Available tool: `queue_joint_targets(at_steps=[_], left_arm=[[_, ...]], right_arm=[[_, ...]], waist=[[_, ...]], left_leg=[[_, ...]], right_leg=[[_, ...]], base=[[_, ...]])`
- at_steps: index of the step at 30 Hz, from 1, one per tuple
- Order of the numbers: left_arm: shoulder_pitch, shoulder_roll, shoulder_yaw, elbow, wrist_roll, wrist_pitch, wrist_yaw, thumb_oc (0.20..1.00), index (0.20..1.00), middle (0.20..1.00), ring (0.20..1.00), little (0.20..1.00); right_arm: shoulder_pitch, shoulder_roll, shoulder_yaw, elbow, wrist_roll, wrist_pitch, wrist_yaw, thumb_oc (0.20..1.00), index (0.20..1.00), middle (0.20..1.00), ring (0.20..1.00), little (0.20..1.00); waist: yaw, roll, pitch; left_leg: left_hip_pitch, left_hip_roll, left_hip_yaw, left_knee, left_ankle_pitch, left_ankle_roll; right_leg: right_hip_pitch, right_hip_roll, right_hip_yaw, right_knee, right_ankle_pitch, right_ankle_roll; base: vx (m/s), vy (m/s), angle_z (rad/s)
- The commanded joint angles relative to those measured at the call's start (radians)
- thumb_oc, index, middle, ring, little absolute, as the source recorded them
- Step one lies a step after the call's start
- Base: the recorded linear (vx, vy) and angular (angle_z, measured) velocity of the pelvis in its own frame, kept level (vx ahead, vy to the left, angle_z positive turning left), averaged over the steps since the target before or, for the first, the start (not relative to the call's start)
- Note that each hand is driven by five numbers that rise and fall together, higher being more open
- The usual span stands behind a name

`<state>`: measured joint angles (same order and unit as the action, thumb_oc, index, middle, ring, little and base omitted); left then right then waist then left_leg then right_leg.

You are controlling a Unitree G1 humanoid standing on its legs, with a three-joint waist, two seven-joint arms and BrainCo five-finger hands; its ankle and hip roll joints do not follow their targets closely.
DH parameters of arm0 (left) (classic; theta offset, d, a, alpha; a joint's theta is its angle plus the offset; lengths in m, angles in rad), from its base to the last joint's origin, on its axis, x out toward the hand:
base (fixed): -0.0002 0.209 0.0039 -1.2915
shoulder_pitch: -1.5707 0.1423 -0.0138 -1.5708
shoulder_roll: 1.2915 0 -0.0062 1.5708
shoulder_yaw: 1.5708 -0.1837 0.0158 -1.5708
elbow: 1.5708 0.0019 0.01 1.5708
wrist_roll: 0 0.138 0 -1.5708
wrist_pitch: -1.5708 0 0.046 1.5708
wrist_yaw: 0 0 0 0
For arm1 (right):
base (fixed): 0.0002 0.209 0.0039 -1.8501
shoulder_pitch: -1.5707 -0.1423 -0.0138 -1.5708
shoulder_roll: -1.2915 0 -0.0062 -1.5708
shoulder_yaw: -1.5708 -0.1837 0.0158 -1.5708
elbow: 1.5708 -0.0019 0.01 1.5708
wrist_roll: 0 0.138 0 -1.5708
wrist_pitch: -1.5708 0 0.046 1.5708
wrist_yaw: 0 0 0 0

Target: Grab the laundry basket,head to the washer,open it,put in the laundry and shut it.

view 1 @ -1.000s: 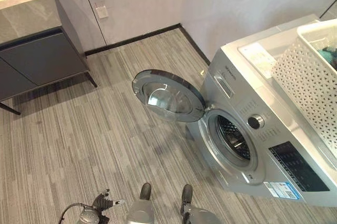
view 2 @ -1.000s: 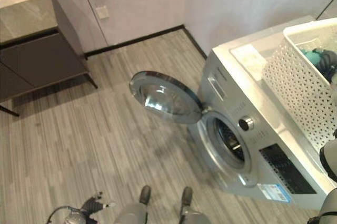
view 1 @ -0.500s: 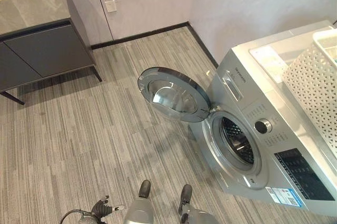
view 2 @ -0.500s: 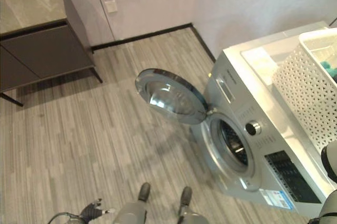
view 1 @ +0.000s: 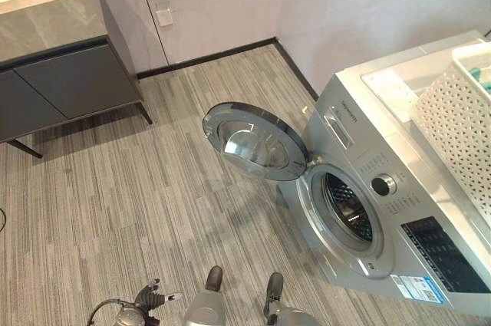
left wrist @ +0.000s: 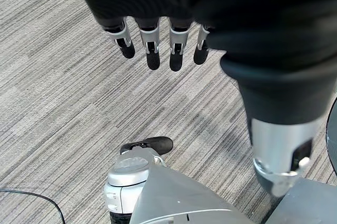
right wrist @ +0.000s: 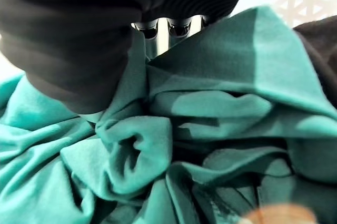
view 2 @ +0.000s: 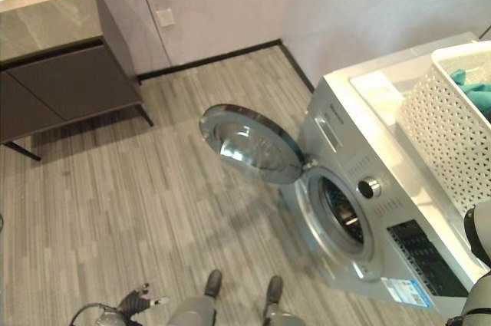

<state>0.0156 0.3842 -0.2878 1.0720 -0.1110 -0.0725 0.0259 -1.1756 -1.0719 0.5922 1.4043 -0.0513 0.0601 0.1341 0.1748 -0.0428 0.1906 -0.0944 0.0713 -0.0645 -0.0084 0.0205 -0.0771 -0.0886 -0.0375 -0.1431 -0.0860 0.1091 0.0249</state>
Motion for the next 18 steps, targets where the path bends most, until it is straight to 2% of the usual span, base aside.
queue_joint_targets(at_steps=[1, 4, 5, 8, 9, 18], left_arm=[[-0.001, 0.023, -0.020, 0.018, -0.011, -0.003, 0.016, 1.000, 1.000, 1.000, 1.000, 1.000], [-0.001, 0.023, -0.020, 0.018, -0.011, -0.003, 0.016, 1.000, 1.000, 1.000, 1.000, 1.000], [-0.004, 0.015, -0.012, -0.002, 0.010, -0.011, 0.043, 1.000, 1.000, 1.000, 1.000, 1.000], [-0.019, 0.005, -0.030, 0.015, 0.047, -0.012, 0.084, 1.000, 1.000, 1.000, 1.000, 1.000], [-0.014, -0.003, -0.056, -0.001, 0.074, -0.012, 0.077, 1.000, 1.000, 1.000, 1.000, 1.000], [-0.003, -0.004, -0.054, -0.018, 0.076, -0.017, 0.073, 1.000, 1.000, 1.000, 1.000, 1.000]], right_arm=[[-0.046, -0.025, 0.075, -0.001, 0.014, -0.007, -0.043, 0.200, 0.200, 0.200, 0.200, 0.200], [-0.046, -0.025, 0.075, -0.001, 0.014, -0.007, -0.043, 0.200, 0.200, 0.200, 0.200, 0.200], [-0.074, -0.038, 0.026, -0.053, 0.039, -0.024, -0.169, 0.200, 0.200, 0.200, 0.200, 0.200], [-0.192, -0.063, 0.002, -0.132, 0.080, -0.019, -0.325, 0.200, 0.200, 0.200, 0.200, 0.200], [-0.290, -0.125, 0.057, -0.163, 0.101, -0.016, -0.348, 0.200, 0.200, 0.200, 0.200, 0.200], [-0.346, -0.154, 0.105, -0.162, 0.099, -0.023, -0.348, 0.200, 0.200, 0.200, 0.200, 0.200]], waist=[[0.003, -0.041, 0.007], [0.003, -0.041, 0.007], [-0.002, -0.053, -0.004], [-0.029, -0.093, -0.062], [-0.063, -0.117, -0.115], [-0.076, -0.117, -0.135]], left_leg=[[-0.039, 0.060, 0.000, -0.001, -0.003, -0.005], [-0.039, 0.060, 0.000, -0.001, -0.003, -0.005], [-0.017, 0.064, 0.005, 0.005, -0.022, -0.003], [0.053, 0.071, 0.022, 0.008, -0.063, 0.002], [0.115, 0.069, 0.035, -0.008, -0.082, 0.009], [0.158, 0.063, 0.058, -0.027, -0.095, 0.016]], right_leg=[[0.032, -0.139, -0.062, 0.113, -0.122, 0.117], [0.032, -0.139, -0.062, 0.113, -0.122, 0.117], [0.049, -0.139, -0.063, 0.109, -0.121, 0.121], [0.097, -0.140, -0.054, 0.111, -0.122, 0.130], [0.124, -0.145, -0.045, 0.126, -0.119, 0.139], [0.133, -0.155, -0.032, 0.131, -0.110, 0.149]], base=[[0.00, 0.000, 0.00], [0.01, 0.013, 0.00], [0.07, 0.050, 0.00], [0.15, 0.178, -0.08], [0.13, 0.223, -0.23], [0.01, 0.060, -0.26]])
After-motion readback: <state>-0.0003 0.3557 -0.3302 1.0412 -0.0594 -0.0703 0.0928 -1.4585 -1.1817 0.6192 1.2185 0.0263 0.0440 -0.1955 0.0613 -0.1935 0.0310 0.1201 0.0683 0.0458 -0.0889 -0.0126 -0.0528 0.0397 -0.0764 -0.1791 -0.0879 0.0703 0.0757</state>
